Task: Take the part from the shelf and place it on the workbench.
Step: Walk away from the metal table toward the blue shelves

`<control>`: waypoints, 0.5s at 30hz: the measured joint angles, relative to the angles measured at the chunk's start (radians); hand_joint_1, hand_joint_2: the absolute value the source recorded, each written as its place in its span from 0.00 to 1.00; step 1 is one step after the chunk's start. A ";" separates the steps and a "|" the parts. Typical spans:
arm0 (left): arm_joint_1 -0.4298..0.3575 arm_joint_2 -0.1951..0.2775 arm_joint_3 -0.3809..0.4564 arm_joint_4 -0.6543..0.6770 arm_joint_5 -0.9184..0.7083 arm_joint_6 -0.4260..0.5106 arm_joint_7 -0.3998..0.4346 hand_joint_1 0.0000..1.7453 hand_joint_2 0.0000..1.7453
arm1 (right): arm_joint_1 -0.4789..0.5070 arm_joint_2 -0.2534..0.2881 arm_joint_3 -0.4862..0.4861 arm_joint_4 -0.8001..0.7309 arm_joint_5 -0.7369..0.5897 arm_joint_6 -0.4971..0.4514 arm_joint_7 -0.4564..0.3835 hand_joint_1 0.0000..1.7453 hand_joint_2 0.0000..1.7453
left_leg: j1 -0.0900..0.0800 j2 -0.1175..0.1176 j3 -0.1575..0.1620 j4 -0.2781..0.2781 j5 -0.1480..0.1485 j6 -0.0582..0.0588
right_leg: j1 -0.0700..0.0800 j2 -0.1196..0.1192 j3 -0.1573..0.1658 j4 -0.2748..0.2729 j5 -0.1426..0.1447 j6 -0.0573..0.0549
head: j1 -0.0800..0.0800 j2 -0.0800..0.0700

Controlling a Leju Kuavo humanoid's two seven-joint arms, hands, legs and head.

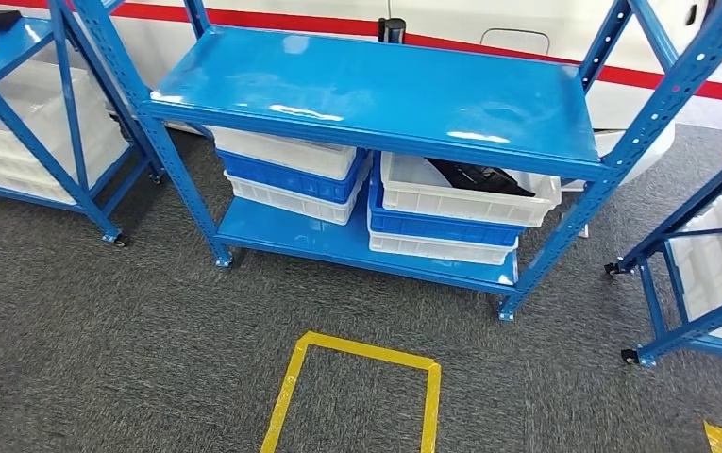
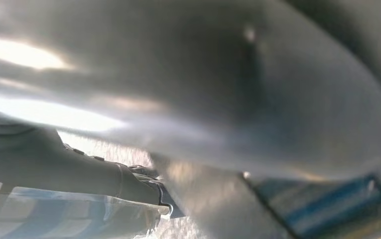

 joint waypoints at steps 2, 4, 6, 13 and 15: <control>0.001 0.000 0.000 0.000 -0.001 0.000 -0.001 0.00 0.00 | 0.000 -0.002 0.000 0.000 0.000 0.000 0.000 0.00 0.00 | 0.002 -0.032 -0.001 0.004 0.000 -0.007 | -0.011 0.030 0.054 -0.129 0.064 0.022 | 0.001 0.000; 0.000 0.001 0.000 0.000 -0.002 -0.001 -0.004 0.00 0.00 | 0.002 -0.003 0.000 0.001 -0.004 -0.002 0.000 0.00 0.00 | 0.000 -0.056 -0.006 0.013 -0.001 -0.018 | -0.016 0.067 0.088 -0.226 0.103 0.022 | 0.002 0.000; 0.003 0.002 0.000 0.000 -0.002 -0.003 -0.007 0.00 0.00 | 0.002 -0.003 0.000 0.001 -0.013 -0.008 -0.002 0.00 0.00 | -0.001 -0.069 -0.012 0.015 -0.001 -0.029 | -0.011 0.071 0.091 -0.241 0.109 0.005 | 0.002 0.000; 0.002 0.006 -0.001 0.000 -0.011 -0.025 -0.026 0.00 0.00 | 0.010 -0.005 -0.008 0.001 -0.039 -0.032 0.004 0.00 0.00 | 0.005 0.053 -0.135 0.270 -0.129 -0.054 | -0.009 0.015 0.101 -0.243 0.116 -0.036 | -0.007 0.000; 0.002 0.007 -0.001 0.000 -0.012 -0.025 -0.027 0.00 0.00 | 0.011 -0.007 -0.013 0.001 -0.042 -0.033 0.005 0.00 0.00 | 0.008 0.057 -0.144 0.287 -0.115 -0.054 | -0.007 0.002 0.102 -0.243 0.114 -0.038 | -0.007 0.000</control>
